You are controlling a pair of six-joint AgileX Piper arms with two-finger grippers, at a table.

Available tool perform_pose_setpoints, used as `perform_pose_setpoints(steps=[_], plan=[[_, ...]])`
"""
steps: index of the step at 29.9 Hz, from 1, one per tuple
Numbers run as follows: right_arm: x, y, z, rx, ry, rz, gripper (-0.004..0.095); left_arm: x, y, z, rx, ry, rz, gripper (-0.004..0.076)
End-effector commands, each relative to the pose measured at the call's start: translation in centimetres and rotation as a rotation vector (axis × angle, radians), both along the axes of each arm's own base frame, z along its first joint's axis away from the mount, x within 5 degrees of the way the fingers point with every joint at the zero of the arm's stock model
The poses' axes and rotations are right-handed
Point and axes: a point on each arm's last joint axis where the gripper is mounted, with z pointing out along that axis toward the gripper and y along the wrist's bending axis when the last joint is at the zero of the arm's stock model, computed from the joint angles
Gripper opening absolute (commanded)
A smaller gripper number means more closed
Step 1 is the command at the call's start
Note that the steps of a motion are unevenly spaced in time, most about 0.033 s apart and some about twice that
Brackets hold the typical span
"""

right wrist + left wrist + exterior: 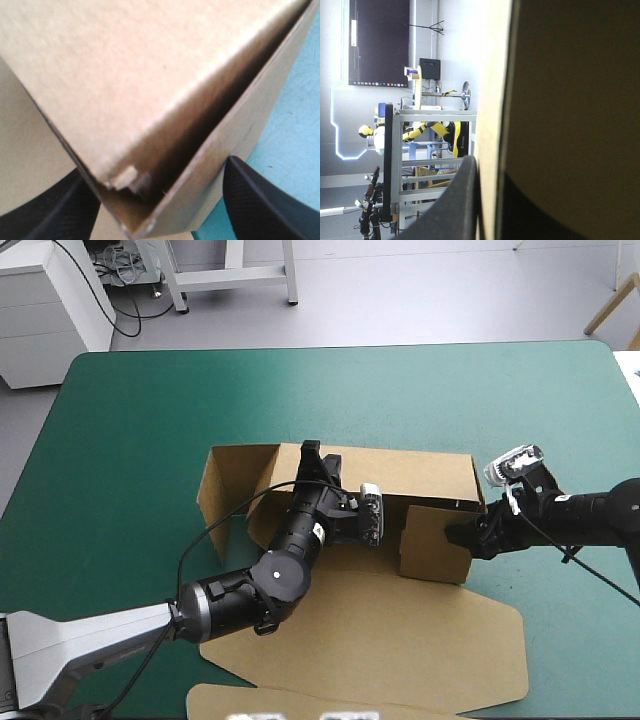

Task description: Fold the box

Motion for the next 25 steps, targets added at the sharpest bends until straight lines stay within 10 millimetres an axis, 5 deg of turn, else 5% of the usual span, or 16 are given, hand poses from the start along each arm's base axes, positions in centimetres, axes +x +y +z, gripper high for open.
perform_pose_setpoints(steps=[1,9,19,25], plan=[[0.0,0.4,1.6,0.078,-0.061,-0.012,0.0620,-0.7,-0.3,1.6,-0.059,-0.015,-0.052,-0.0010],[0.0,-0.2,0.6,0.030,0.008,-0.103,0.0602,-0.7,-0.3,1.6,-0.060,-0.012,-0.050,-0.0010],[-0.9,0.3,-4.4,0.135,0.046,-0.162,0.0573,-0.7,-0.3,1.6,-0.060,-0.012,-0.050,-0.0010],[-0.6,0.8,-4.0,0.193,-0.074,-0.114,0.0339,-0.7,-0.3,1.6,-0.060,-0.012,-0.050,-0.0010]])
